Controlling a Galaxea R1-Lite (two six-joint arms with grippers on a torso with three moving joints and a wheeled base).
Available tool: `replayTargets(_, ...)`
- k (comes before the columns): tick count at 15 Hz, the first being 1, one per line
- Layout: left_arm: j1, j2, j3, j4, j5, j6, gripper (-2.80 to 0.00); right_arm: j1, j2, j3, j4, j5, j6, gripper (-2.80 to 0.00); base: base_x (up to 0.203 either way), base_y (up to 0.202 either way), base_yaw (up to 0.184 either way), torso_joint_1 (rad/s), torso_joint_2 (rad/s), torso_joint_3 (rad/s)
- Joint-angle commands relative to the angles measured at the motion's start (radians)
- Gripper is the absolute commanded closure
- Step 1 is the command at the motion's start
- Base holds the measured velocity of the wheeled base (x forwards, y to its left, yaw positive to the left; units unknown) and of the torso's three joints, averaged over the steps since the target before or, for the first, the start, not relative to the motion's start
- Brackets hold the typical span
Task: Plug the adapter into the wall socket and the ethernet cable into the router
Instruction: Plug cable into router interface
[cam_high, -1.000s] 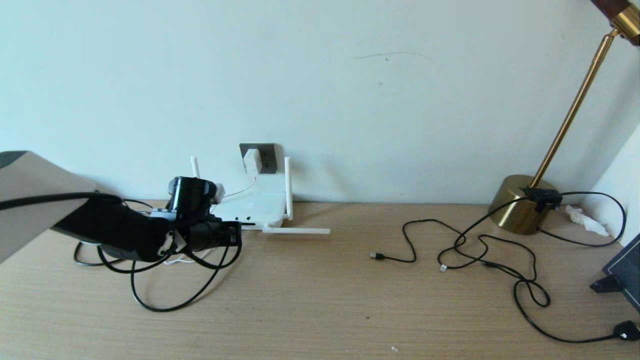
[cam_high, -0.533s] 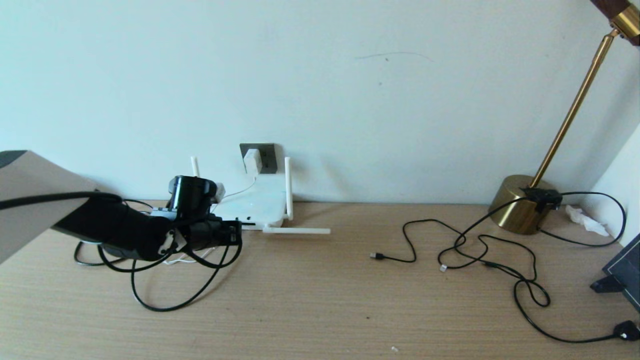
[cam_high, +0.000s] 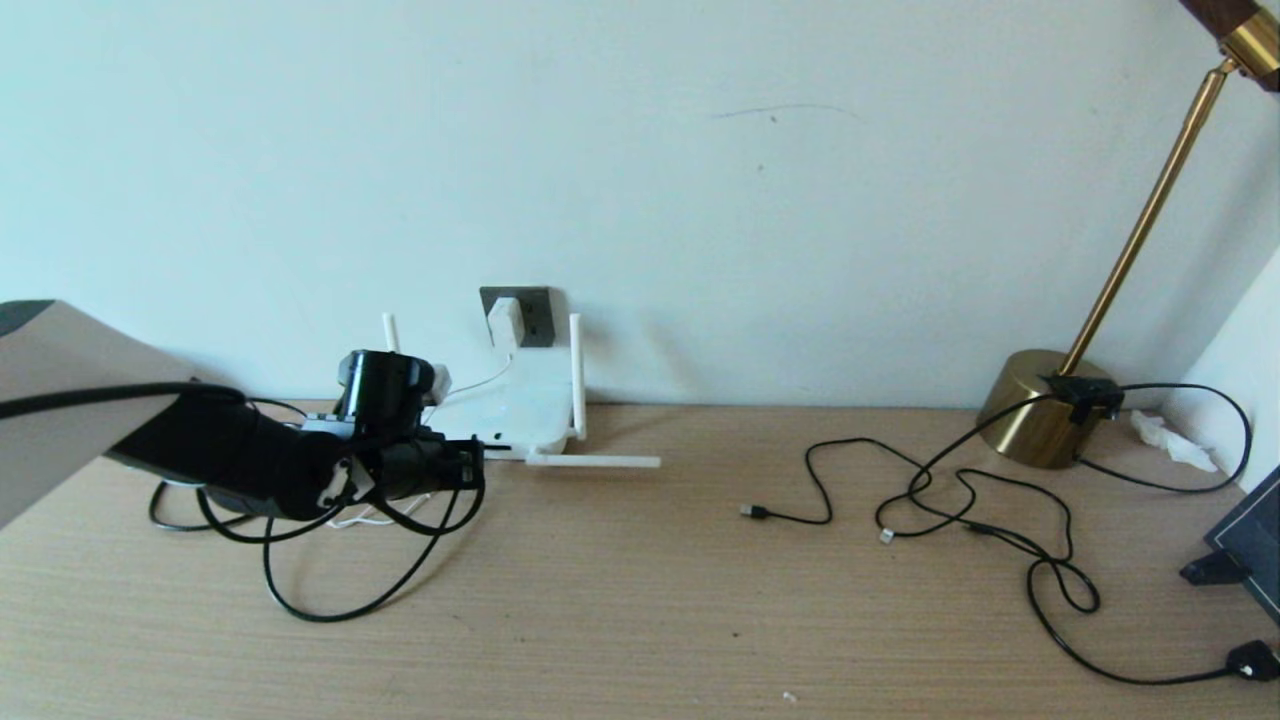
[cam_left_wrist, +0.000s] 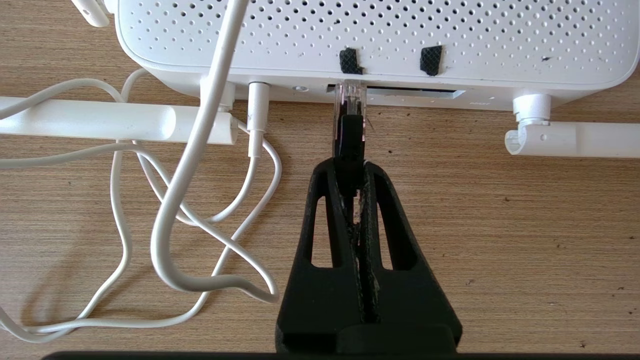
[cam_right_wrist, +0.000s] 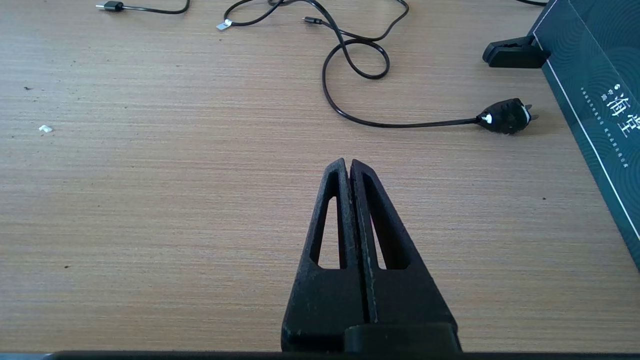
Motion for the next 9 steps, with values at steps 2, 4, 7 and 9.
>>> replayTargets(2,0.001,0.008,0.0,-0.005,0.001,-0.001,0.0,0.0,0.001,0.0,0.002,0.0,0.0,0.0,0.0,0.0,0.0,0.0,0.0,0.0)
replayTargets(4,0.001,0.008,0.002,-0.005,0.001,-0.001,0.0,0.0,0.001,0.0,0.002,0.0,0.0,0.0,0.0,0.0,0.0,0.0,0.0,0.0)
replayTargets(7,0.001,0.008,0.003,-0.005,0.001,-0.001,0.0,0.0,0.001,0.0,0.002,0.0,0.0,0.0,0.0,0.0,0.0,0.0,0.0,0.0)
replayTargets(9,0.001,0.008,0.005,-0.006,0.001,-0.001,0.0,0.0,0.001,0.0,0.002,0.0,0.0,0.0,0.0,0.0,0.0,0.0,0.0,0.0)
